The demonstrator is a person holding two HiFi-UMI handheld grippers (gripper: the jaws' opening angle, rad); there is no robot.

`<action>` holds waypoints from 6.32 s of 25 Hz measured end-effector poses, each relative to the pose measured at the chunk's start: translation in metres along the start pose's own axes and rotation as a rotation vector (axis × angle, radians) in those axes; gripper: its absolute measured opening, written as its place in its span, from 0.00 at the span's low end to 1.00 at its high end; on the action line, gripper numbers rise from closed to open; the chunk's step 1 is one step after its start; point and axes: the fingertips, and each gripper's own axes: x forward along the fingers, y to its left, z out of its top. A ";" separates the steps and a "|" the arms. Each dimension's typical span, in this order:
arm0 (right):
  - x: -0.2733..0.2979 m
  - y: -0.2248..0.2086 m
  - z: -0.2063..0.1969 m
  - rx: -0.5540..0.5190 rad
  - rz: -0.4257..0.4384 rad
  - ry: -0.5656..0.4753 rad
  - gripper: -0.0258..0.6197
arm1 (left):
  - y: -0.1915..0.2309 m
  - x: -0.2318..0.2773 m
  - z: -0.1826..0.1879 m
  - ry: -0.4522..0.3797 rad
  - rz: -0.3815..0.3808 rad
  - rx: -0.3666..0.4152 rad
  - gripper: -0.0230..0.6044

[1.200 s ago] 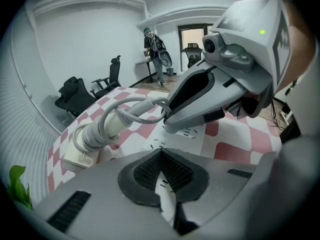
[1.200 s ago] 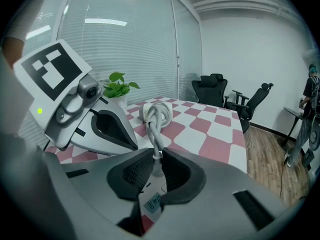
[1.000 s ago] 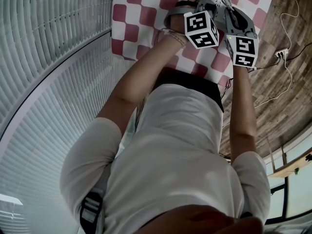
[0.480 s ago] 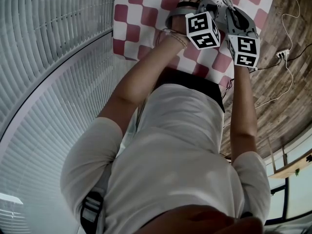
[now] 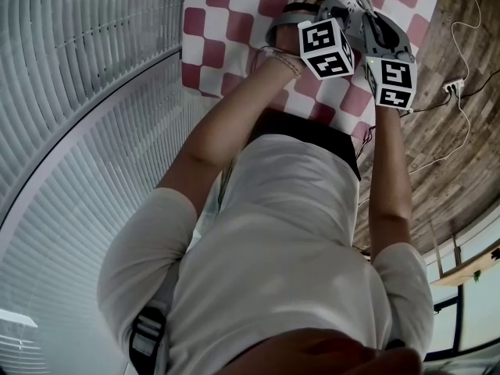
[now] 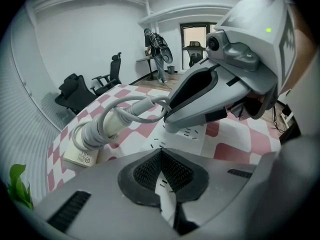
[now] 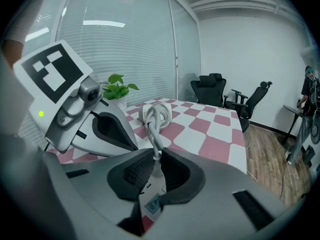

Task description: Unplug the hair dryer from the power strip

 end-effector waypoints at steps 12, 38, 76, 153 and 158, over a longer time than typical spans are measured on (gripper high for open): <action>-0.001 -0.001 0.002 0.010 0.005 -0.003 0.14 | 0.000 -0.001 0.001 0.004 0.002 0.006 0.08; -0.015 -0.020 0.119 -0.100 -0.025 -0.192 0.14 | -0.003 0.001 0.002 0.023 -0.023 -0.008 0.08; 0.001 -0.080 0.009 -0.252 -0.099 0.095 0.14 | 0.000 0.001 0.001 0.021 -0.019 -0.037 0.09; -0.265 0.080 0.226 -0.042 0.101 -0.436 0.13 | -0.022 -0.351 0.147 -0.940 0.014 -0.366 0.09; -0.287 0.097 0.239 -0.071 0.117 -0.450 0.11 | -0.035 -0.385 0.152 -0.987 0.045 -0.316 0.09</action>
